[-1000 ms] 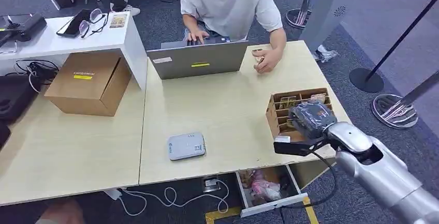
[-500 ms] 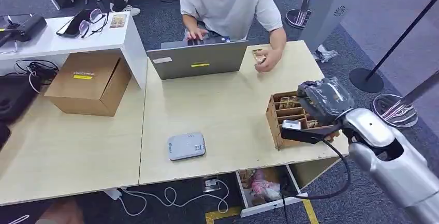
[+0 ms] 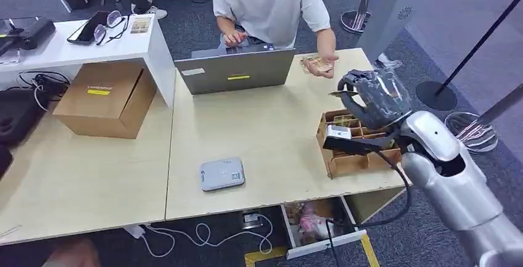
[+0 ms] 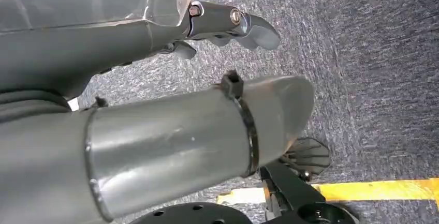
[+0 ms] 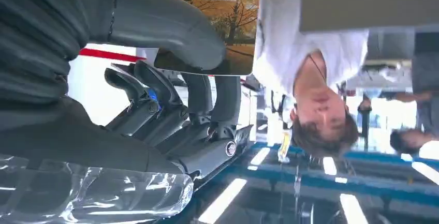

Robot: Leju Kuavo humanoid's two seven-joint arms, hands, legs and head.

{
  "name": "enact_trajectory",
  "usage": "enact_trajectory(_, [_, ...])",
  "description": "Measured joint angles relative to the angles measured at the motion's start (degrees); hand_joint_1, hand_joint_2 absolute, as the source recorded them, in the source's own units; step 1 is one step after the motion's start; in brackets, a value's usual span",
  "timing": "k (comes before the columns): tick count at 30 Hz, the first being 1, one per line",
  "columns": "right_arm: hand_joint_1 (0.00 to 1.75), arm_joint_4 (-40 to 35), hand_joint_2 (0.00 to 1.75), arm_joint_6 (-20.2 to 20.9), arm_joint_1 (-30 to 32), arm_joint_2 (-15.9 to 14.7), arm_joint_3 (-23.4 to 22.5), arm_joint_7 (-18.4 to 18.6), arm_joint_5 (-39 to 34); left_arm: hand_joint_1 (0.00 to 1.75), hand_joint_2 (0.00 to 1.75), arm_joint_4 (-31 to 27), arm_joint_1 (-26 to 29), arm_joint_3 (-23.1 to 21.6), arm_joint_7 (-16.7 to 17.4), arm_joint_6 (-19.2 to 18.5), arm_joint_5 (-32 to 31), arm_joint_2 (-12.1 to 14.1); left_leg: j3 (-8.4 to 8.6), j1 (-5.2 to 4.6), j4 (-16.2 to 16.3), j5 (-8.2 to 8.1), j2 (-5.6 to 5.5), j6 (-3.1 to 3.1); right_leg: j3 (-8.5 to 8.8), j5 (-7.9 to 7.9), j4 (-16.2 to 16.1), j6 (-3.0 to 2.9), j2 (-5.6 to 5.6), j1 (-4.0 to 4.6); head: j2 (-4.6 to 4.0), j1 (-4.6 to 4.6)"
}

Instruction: Pass the card to the sensor for recognition and then transmit it.

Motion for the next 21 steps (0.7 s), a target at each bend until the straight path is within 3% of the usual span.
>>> enact_trajectory(4, [1.75, 2.14, 1.75, -3.52, -1.78, 3.39, 1.03, -0.85, -0.39, 0.00, 0.00, 0.00, -0.12, 0.00, 0.04, 0.11, 0.00, -0.02, -0.01, 0.01, 0.00, 0.03, -0.03, -0.05, 0.00, 0.00, 0.01, 0.00, -0.02, 0.01, 0.00, -0.02])
enact_trajectory(11, [1.75, 7.53, 1.75, -14.20, -5.56, 9.22, 4.54, -1.64, 1.05, 0.00, 0.00, 0.00, -0.19, 0.00, 0.11, 0.94, -0.07, -0.15, 0.00, 0.01, 0.00, 0.04, -0.02, -0.05, 0.00, 0.00, 0.02, 0.00, -0.01, 0.01, 0.00, 0.00])
enact_trajectory(21, [1.75, 17.73, 1.75, -23.96, -11.51, 16.70, 9.71, -2.18, 3.61, 0.00, 0.00, 0.00, -0.12, 0.00, 1.09, 1.29, -0.09, -0.07, 0.00, 0.02, 0.00, 0.07, -0.04, -0.09, 0.00, 0.02, 0.04, -0.02, -0.01, 0.03, 0.00, 0.00])
